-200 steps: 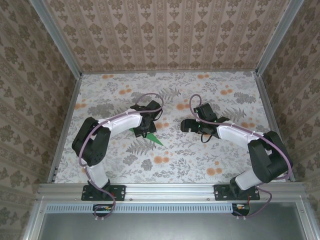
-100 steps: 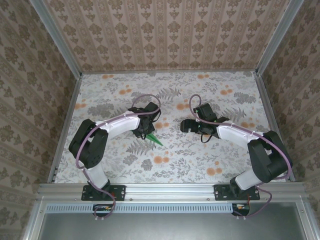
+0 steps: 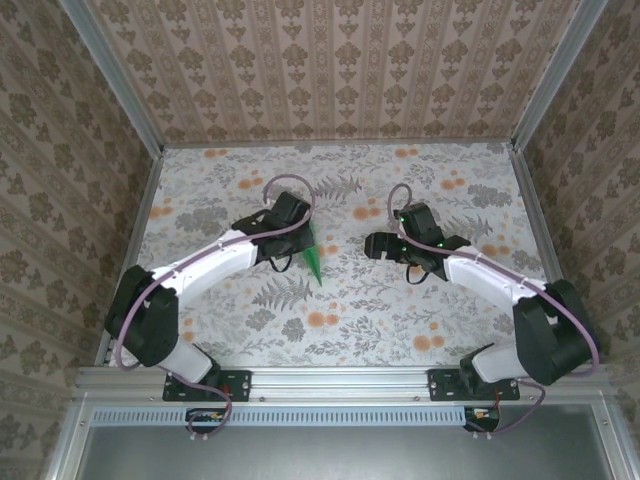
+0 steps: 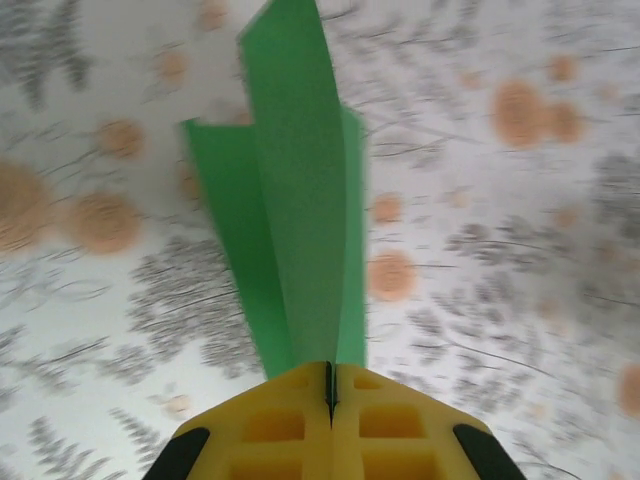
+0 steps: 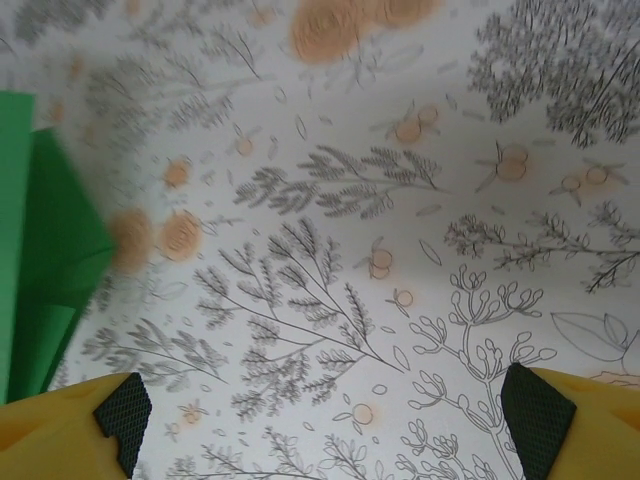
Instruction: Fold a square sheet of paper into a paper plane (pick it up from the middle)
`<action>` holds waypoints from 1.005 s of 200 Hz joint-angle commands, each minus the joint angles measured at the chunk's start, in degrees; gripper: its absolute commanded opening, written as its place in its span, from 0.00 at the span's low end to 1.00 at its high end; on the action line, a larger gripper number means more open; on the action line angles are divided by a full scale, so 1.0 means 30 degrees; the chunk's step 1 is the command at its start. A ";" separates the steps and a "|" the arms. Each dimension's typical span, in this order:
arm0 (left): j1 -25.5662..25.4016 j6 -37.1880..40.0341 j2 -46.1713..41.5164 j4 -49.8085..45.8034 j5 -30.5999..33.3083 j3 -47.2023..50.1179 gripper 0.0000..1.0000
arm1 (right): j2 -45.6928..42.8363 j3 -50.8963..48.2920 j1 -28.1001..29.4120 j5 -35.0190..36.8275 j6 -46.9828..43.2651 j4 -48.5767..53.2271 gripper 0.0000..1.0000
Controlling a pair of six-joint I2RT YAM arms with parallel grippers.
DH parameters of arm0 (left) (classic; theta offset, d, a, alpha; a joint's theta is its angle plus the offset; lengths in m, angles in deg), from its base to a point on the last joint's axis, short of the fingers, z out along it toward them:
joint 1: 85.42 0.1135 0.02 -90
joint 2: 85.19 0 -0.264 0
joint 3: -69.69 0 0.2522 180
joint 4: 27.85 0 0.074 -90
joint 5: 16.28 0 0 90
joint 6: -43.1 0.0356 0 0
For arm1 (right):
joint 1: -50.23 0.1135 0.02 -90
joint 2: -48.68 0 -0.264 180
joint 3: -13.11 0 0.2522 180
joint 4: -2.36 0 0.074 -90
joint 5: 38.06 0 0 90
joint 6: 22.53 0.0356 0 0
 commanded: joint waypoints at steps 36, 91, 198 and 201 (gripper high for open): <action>0.0554 0.0416 0.0656 0.7452 -0.5579 0.2994 0.00 | -0.0895 -0.0551 -0.0087 -0.1396 0.0870 -0.0602 0.93; 0.0956 -0.1243 0.2477 1.0767 -0.6363 0.5388 0.00 | 0.0742 -0.0524 0.1450 -0.3509 0.1730 -0.2449 0.74; 0.1447 -0.1853 0.1858 1.1239 -0.5573 0.7425 0.00 | 0.7121 0.4193 0.5331 -0.2124 0.1777 -0.0419 0.46; 0.1469 -0.1857 0.1869 1.1257 -0.5606 0.7425 0.00 | 0.7202 0.4263 0.5348 -0.2094 0.1744 -0.0355 0.47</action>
